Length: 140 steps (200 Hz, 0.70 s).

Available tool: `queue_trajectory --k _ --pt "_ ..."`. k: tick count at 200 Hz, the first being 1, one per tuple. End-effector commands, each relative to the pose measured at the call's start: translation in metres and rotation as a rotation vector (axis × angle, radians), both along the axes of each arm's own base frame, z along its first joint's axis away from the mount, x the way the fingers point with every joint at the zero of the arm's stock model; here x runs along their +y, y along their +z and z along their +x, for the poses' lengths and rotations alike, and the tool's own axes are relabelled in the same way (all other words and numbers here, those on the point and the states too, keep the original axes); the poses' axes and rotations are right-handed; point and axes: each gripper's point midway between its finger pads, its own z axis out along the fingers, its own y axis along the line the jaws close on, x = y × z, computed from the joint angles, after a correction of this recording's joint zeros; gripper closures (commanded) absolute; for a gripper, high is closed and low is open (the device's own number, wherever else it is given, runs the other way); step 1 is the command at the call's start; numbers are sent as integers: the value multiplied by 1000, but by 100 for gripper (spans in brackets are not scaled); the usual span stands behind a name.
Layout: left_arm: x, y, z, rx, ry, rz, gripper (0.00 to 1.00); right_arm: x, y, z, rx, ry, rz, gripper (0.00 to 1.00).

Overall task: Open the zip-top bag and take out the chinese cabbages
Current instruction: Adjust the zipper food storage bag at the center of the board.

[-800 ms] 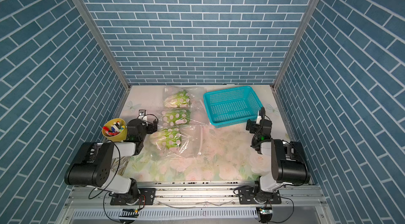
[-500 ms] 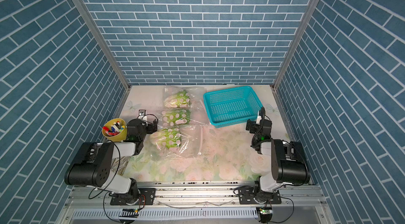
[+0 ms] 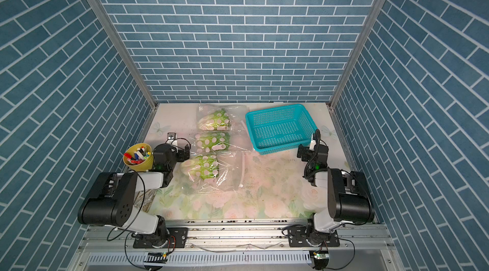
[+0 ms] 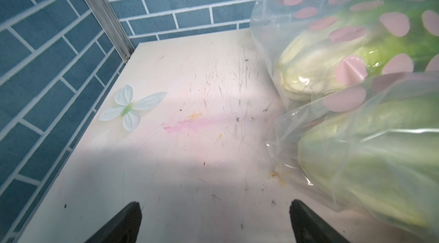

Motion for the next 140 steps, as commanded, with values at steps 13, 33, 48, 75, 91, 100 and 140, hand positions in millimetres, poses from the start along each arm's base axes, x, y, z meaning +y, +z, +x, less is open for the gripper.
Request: queue_trajectory --k 13,33,48,75,91,100,140 --pt "19 96 -11 -17 159 -43 0 -13 112 -1 4 -222 175 1" --pt "-1 139 -34 -50 49 -98 0 45 134 -7 103 13 442 1" --pt "-24 147 -54 26 -61 -81 0 82 135 -19 160 145 546 7" --pt "-82 140 -95 149 -309 46 0 139 130 -57 278 343 382 10" --pt "-111 131 -119 171 -424 98 0 163 128 -78 302 462 395 15" --pt "-126 126 -130 163 -495 106 0 176 127 -90 304 537 427 18" --pt "-198 111 -175 45 -815 204 0 193 131 -109 149 680 292 27"
